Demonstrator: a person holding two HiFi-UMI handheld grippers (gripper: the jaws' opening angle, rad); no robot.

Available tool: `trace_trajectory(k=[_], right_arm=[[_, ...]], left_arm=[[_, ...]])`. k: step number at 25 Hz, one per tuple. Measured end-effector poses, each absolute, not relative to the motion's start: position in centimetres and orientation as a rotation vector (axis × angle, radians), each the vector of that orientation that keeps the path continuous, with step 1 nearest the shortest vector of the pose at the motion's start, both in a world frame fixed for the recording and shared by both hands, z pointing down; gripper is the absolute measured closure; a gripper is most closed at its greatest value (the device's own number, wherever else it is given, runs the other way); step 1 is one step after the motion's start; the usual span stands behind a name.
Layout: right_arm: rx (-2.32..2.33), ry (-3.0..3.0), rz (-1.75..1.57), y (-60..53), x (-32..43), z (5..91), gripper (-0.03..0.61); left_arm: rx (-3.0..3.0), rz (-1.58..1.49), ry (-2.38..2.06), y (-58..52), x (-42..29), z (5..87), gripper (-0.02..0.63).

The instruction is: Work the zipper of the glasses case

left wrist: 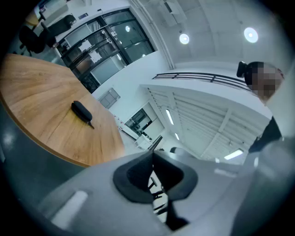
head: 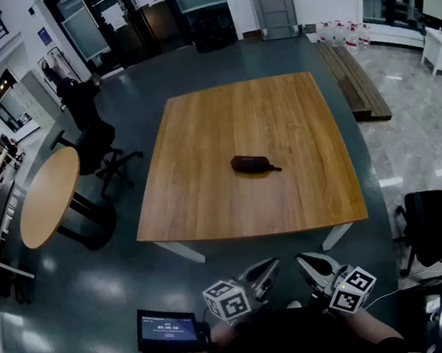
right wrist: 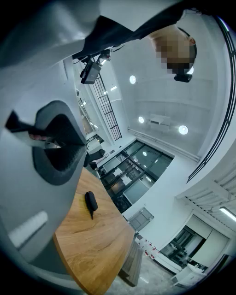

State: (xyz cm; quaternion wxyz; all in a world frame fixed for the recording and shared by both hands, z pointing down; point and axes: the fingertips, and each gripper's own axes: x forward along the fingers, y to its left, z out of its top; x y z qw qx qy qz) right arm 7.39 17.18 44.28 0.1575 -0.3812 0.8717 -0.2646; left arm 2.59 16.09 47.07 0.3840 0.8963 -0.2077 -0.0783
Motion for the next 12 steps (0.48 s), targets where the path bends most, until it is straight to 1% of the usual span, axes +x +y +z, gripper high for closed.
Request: trace_trajectory(k=[12], right_arm=[[-1.096, 2.497, -0.732, 17.45, 7.82, 43.97, 0.572]], left_arm=[[2.287, -0.192, -0.518, 16.35, 3.26, 46.81, 0.611]])
